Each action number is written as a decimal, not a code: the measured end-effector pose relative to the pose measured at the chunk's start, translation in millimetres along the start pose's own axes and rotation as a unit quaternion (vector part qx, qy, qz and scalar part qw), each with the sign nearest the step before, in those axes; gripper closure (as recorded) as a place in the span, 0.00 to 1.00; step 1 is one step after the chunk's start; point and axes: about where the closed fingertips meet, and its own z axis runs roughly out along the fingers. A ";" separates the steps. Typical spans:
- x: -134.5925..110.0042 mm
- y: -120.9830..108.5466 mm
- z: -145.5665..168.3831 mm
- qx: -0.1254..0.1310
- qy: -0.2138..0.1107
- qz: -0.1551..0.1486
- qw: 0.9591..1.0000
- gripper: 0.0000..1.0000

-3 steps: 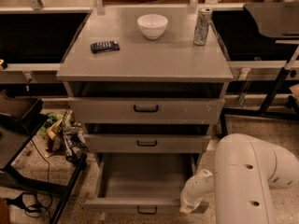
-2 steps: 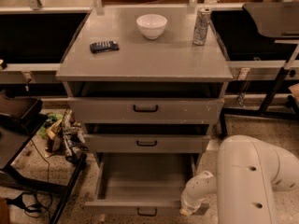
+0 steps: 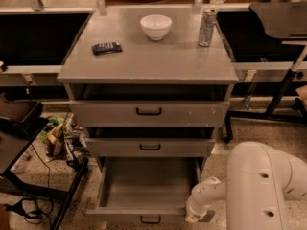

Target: Open bottom drawer

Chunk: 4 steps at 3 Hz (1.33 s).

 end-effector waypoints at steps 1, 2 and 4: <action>-0.7 -0.6 -0.3 0.000 0.000 0.000 1.000 1.00; 2.2 6.7 1.2 -0.012 -0.003 -0.003 1.000 1.00; 5.6 13.7 2.7 -0.025 -0.005 -0.005 1.000 1.00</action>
Offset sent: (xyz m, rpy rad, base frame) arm -0.3673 -0.1463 -0.0086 0.5116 1.0278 0.4325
